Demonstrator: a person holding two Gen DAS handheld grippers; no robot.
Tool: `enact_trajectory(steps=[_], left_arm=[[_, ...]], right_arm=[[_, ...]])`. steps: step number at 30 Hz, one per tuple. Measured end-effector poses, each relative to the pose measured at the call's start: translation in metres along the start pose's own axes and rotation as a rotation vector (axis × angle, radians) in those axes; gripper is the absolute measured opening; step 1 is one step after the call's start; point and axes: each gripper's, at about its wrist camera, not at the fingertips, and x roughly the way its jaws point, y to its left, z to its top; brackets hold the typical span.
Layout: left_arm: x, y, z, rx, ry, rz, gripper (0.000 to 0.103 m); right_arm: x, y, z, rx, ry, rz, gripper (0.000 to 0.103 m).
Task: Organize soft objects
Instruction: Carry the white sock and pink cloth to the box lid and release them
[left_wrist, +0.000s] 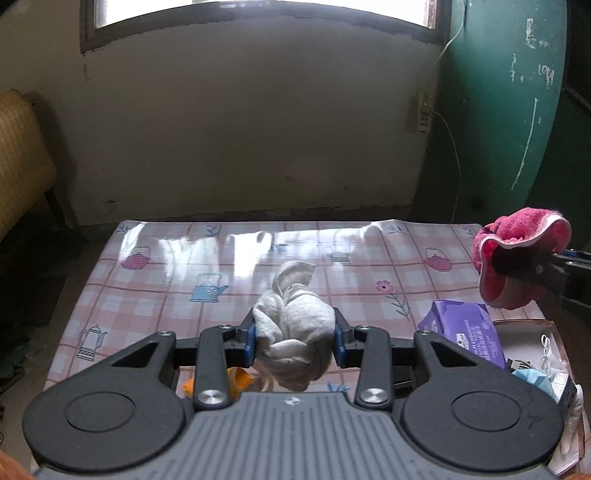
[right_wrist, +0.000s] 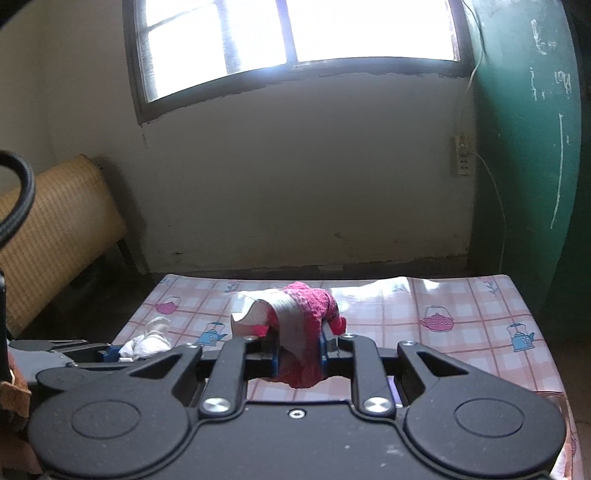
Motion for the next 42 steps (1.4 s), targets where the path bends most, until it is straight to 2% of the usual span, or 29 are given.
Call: enact_trajectory(steps=[42], left_arm=[[0.032,-0.088,-0.002,0.125,0.034,-0.123,0.039]], right_arm=[[-0.015,-0.108,-0.016,0.103,0.004,-0.136,0.023]])
